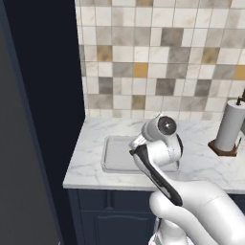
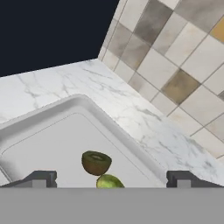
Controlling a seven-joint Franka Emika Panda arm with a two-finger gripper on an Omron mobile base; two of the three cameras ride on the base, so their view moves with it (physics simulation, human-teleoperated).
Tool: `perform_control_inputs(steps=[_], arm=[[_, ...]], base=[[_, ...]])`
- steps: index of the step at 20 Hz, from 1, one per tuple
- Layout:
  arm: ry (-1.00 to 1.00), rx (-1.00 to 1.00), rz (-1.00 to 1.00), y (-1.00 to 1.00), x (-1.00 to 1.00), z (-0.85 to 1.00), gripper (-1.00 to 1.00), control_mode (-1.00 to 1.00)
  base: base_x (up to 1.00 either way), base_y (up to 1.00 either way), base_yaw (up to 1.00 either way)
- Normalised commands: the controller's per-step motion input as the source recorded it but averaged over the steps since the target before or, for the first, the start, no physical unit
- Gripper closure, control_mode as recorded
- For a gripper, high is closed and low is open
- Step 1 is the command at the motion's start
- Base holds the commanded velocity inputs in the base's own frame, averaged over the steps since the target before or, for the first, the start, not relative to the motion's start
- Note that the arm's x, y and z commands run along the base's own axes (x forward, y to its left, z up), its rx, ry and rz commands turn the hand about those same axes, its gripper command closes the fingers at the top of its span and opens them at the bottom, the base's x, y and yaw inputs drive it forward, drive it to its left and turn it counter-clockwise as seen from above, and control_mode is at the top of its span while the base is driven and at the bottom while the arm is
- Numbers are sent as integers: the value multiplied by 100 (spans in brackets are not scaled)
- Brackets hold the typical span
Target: Pick the kiwi and mango from the fridge and place them inside the tupperware on the counter.
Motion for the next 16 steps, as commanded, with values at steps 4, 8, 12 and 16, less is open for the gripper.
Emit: perform_control_inputs(steps=[4,8,12,16], arm=[[0,0,0,-2,-14,59,-100,-100],[0,0,0,-3,-20,59,-100,-100],[0,1,0,-2,-27,53,-100,-100],[0,5,0,-6,-45,45,-100,-100]], base=[[0,0,0],[0,0,0],[0,0,0],[0,0,0]])
